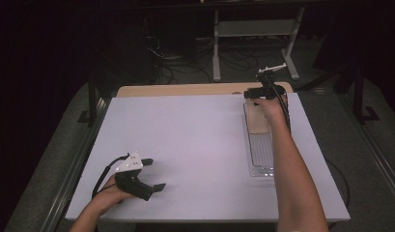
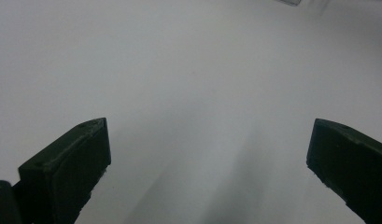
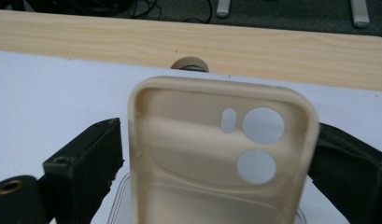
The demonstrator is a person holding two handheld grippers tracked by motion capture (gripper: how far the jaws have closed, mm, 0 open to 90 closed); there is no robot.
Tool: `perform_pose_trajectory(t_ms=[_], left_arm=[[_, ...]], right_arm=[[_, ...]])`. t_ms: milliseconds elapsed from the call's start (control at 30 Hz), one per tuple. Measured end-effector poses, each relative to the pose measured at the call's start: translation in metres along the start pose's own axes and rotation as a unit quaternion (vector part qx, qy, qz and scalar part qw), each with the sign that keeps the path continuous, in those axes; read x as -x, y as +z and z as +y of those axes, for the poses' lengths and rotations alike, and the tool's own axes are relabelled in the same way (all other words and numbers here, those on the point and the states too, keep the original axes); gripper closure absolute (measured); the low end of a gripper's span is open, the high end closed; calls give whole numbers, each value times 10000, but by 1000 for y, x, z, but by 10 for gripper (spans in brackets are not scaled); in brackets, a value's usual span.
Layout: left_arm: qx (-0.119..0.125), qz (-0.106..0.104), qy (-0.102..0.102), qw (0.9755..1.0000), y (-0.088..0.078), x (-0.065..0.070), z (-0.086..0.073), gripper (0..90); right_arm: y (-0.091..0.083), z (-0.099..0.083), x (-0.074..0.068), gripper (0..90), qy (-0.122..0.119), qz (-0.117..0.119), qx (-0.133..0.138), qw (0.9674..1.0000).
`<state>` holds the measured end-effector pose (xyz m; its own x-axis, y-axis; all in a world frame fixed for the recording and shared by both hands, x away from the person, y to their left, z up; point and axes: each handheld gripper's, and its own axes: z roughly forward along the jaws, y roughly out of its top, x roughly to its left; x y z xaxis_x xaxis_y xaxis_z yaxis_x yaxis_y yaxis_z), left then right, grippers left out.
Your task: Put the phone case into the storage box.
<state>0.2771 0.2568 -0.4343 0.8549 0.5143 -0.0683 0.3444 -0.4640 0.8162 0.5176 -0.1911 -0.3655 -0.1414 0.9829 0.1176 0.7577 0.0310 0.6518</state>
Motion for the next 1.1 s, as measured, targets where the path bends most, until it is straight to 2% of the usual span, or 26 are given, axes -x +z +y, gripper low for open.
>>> perform_pose_trajectory(t_ms=[133, 167, 233, 400, 467, 633, 767, 933, 1100], left_arm=[[-12, 7, 11, 10000, 0, 0, 0, 0], [-75, 20, 90, 9999, 0, -1, 0, 0], [-63, 19, 69, 10000, 0, -1, 0, 0], [-79, 22, 59, 9999, 1, -1, 0, 0], [-38, 13, 4, 10000, 2, 0, 0, 0], [-67, 2, 37, 10000, 2, -1, 0, 0], [-133, 0, 117, 9998, 3, -1, 0, 0], [-109, -31, 107, 9999, 4, 0, 1, 0], [-82, -47, 46, 9999, 6, 1, 1, 0]], right_arm=[[-10, 1, 3, 60, -4, 59, 111, 9999], [-13, 1, 2, 59, 26, 86, 96, 9999], [-17, 0, 2, 55, 10, 142, 90, 9999], [-26, -4, -2, 55, -203, 192, 155, 9995], [-30, -7, -3, 55, -212, 296, 172, 9992], [-39, -13, -8, 50, -374, 401, 216, 9983], [-46, -19, -12, 44, -540, 578, 311, 9964], [-51, -29, -21, 26, -788, 707, 293, 9939], [-56, -42, -27, 26, -897, 901, 318, 9914]])
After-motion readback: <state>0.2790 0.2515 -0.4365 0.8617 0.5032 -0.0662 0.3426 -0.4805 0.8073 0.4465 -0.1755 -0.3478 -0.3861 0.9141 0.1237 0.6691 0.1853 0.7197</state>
